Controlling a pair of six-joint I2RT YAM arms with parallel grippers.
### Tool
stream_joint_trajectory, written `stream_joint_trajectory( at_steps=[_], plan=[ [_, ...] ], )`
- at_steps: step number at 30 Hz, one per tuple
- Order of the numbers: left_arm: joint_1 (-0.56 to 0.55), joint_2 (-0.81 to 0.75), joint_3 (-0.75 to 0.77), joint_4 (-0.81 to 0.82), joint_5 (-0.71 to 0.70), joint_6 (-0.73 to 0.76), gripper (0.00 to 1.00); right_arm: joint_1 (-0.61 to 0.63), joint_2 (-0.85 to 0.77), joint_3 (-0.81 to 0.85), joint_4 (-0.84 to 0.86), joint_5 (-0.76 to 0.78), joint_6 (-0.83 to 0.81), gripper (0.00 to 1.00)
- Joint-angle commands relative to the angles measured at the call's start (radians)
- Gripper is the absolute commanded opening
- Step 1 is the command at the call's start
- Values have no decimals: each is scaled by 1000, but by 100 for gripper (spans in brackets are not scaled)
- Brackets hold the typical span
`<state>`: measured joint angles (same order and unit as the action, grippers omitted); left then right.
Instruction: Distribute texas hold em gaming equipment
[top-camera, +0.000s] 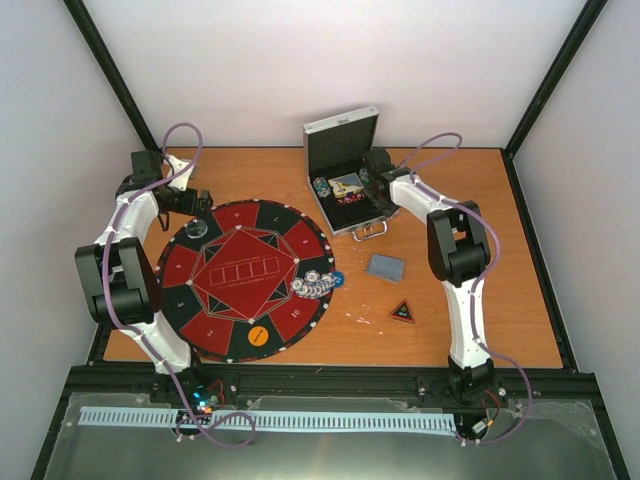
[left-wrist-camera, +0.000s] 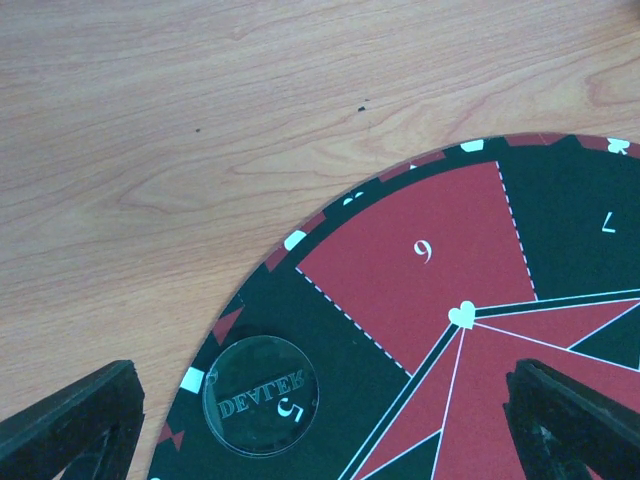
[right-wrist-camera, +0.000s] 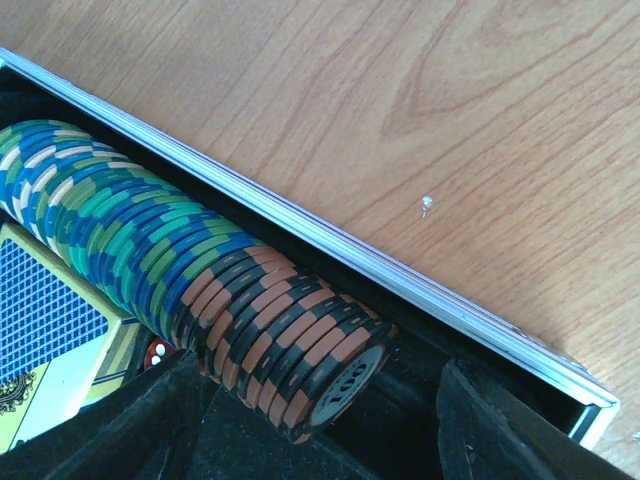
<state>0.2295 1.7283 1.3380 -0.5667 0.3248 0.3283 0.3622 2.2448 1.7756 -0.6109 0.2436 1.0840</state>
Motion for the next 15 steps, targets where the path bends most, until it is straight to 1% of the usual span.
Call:
stream_joint_trajectory(
  at_steps=[1,4,8,10,15],
  plan=[
    [8,6,18,5,5,-6,100,-12,-33,-52,-38,33,18,65],
    [8,2,17,4,7,-6,100,-15,-24,-37,-11,29,-2,65],
    [8,-2,13,3,8,-6,100,-19,10,57,-5,12,-46,65],
    [8,-4,11,3,7,-5,100,-20,23,94,-11,17,-43,66],
    [8,-6,9,4,2,0,100,-23,55,116,-24,4,-16,66]
  ],
)
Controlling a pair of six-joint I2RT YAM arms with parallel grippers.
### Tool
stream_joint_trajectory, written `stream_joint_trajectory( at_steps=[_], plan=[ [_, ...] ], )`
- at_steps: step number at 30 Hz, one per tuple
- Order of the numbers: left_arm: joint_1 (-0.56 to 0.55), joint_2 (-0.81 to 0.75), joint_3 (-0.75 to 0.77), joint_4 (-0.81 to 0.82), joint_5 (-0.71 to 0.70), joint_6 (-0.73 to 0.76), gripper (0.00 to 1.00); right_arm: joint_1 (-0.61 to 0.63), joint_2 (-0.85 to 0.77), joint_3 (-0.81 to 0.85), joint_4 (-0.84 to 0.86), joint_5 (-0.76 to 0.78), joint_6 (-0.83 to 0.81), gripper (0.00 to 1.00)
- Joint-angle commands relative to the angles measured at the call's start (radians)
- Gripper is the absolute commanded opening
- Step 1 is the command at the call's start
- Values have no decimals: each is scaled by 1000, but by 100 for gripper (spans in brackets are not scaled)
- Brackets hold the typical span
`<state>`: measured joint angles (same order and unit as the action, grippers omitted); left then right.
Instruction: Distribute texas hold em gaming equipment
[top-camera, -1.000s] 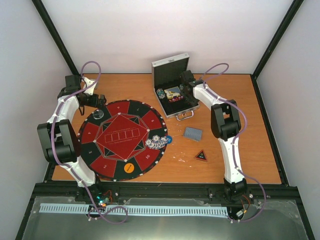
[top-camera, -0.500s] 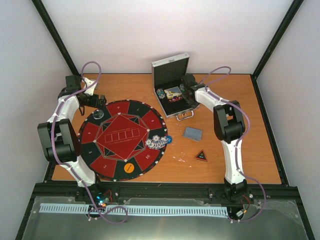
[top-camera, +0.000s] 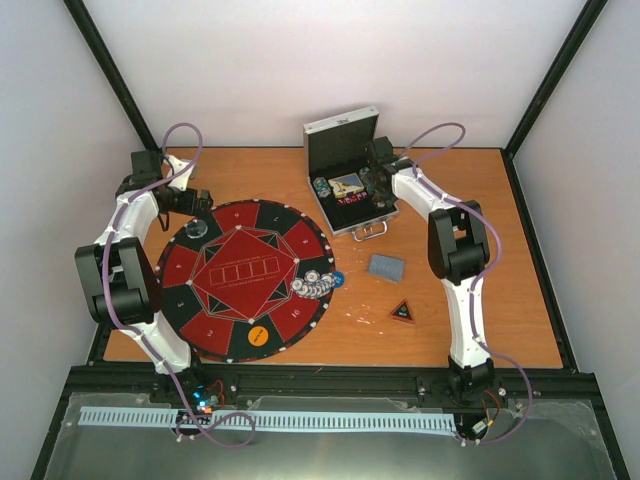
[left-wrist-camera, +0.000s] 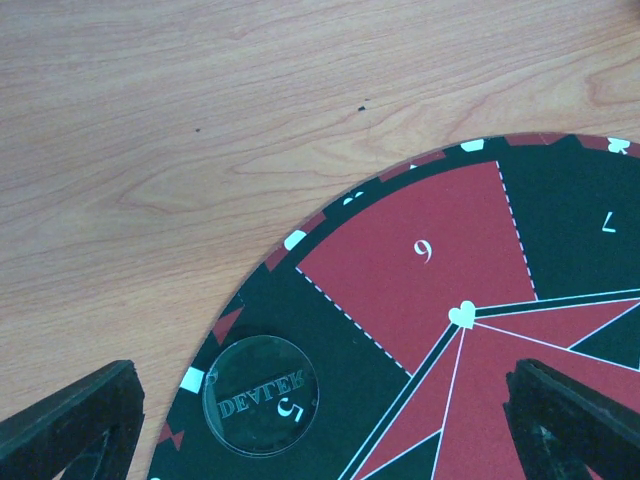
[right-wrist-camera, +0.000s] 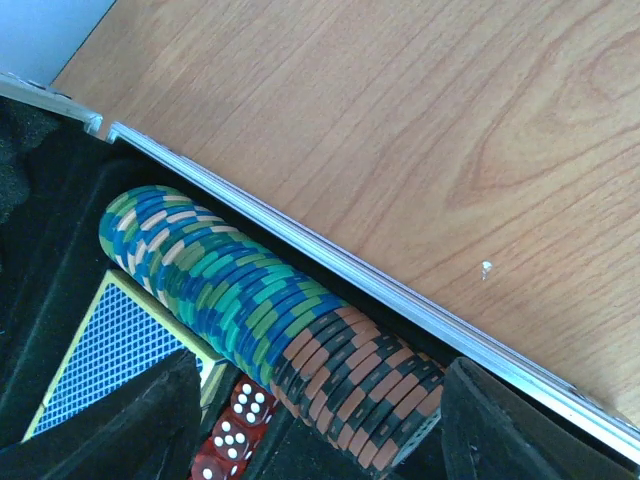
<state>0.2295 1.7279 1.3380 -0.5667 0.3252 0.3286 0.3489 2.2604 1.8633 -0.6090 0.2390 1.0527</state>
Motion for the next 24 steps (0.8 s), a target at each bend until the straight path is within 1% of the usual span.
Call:
stream_joint_trajectory(
  at_steps=[1,6,15,19,21,24],
  plan=[
    [8,-5,7,4,2,1,100,-9,46,28,-33,-2,22,67],
    [9,-3,4,6,1,1,99,-9,56,15,-51,-41,46,69],
    [8,-6,-1,8,1,3,100,-11,90,35,-68,-8,55,73],
    [9,-6,-3,8,1,2,100,-12,77,22,-101,-1,66,69],
    [9,-8,-4,10,1,3,100,-11,58,-5,-99,2,67,68],
    [8,-8,-5,10,3,3,100,-12,28,-53,-89,-1,68,64]
  ],
)
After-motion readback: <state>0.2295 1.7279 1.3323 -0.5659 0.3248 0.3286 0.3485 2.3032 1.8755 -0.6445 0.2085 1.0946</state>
